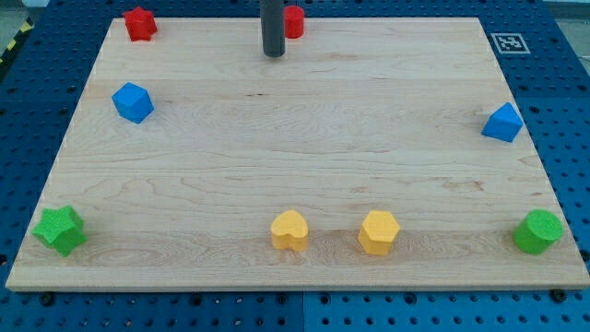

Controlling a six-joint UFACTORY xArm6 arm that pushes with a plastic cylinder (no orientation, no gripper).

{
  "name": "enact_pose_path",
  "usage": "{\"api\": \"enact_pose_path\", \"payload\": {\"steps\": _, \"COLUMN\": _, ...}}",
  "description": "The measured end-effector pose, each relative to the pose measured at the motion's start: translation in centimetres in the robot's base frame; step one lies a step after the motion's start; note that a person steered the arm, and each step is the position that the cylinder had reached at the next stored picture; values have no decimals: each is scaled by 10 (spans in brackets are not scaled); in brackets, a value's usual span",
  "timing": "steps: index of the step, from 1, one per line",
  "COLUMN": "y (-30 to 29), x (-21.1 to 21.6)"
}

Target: Push the red star to the top right corner

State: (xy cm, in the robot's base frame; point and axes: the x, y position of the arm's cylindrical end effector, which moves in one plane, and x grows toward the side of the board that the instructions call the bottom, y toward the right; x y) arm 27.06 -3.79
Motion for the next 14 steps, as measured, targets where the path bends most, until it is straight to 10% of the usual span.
{"api": "enact_pose_path", "payload": {"steps": 5, "y": -267, "x": -32}}
{"api": "enact_pose_path", "payload": {"steps": 10, "y": -255, "x": -79}}
{"api": "enact_pose_path", "payload": {"steps": 14, "y": -164, "x": -17}}
